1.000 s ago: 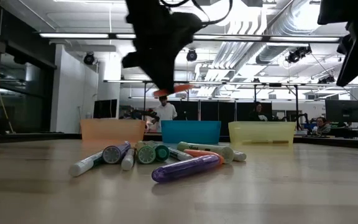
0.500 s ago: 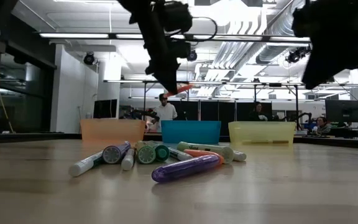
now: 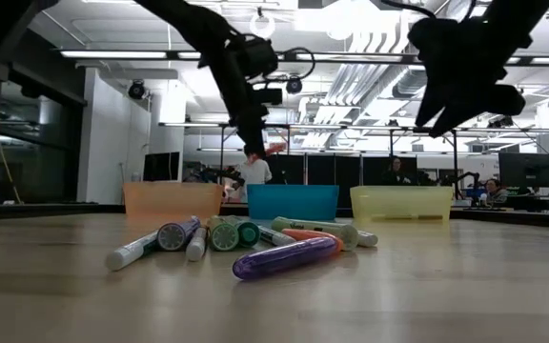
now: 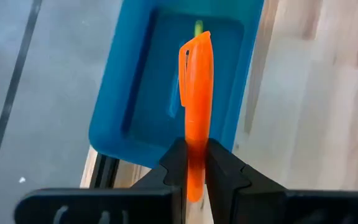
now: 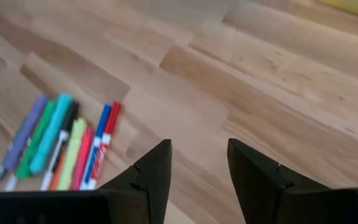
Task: Pick & Place Markers
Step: Put the left orange pen into the blue bin
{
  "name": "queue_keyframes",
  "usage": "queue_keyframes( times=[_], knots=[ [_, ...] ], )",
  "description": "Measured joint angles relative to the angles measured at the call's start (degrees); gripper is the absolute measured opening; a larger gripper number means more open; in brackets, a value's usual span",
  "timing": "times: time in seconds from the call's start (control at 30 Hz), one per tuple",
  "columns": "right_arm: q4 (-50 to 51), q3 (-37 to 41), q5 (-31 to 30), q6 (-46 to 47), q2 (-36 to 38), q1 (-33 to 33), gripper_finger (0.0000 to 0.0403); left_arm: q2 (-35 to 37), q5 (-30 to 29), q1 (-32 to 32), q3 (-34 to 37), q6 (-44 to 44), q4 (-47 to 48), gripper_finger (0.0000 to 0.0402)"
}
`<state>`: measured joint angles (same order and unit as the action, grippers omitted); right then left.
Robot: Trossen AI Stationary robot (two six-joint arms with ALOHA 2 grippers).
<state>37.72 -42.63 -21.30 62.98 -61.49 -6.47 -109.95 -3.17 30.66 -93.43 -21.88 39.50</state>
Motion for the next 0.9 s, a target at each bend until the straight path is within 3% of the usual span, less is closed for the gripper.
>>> queue_keyframes(
  times=[0.2,0.63,0.9],
  knots=[
    [-2.9,0.0,0.0,-0.2,0.0,2.9,0.0146,-4.0,0.0,0.1,-4.1,-5.3,0.2,0.0029],
    [-5.2,0.0,0.0,0.0,0.0,4.2,0.0145,-16.4,-0.9,0.1,-24.7,-11.3,8.0,0.0030],
    [-5.5,0.0,0.9,0.2,0.0,4.2,0.0146,-19.0,-1.5,0.1,-26.9,-9.3,11.0,0.0030]
  ],
)
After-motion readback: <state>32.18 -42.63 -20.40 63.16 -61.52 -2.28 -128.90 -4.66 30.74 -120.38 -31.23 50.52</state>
